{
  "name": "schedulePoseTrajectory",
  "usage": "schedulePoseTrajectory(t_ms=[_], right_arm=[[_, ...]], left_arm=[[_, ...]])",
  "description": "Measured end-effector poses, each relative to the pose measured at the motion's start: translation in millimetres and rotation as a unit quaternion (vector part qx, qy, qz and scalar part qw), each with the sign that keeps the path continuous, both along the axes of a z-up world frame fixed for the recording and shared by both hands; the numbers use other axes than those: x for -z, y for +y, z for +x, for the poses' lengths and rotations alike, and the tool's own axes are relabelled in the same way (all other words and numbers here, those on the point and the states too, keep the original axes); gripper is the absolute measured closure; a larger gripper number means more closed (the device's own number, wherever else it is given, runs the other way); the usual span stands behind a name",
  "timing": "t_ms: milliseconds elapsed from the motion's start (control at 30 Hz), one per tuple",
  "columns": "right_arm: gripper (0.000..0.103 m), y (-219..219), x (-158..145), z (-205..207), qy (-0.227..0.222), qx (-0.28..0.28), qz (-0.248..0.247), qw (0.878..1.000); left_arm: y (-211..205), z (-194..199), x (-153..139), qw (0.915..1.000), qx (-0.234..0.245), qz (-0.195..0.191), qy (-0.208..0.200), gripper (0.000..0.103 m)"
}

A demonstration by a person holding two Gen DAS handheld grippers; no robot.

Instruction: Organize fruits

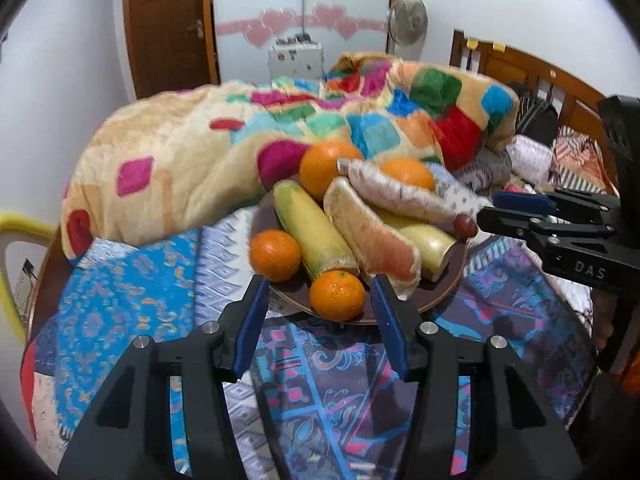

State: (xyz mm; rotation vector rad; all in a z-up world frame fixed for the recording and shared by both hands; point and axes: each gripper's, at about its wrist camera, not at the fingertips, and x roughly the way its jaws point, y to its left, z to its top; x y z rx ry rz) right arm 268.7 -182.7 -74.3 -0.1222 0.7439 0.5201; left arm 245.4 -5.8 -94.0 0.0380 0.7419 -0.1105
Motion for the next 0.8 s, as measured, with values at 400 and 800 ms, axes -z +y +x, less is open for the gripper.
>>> schedulePoseTrajectory(t_ms=[400, 800], right_arm=[[0.064, -17.3, -116.6, -128.1, -0.154, 0.013, 0.085, 0.984], [0.043, -12.4, -147.4, -219.4, -0.252, 0.032, 0.126, 0.959]], left_arm=[[-3.5, -120.5, -109.3, 0.9867, -0.008, -0.036, -0.158, 0.049], [-17.6, -234.0, -157.3, 0.9581, -0.032, -0.013, -0.284, 0.023]])
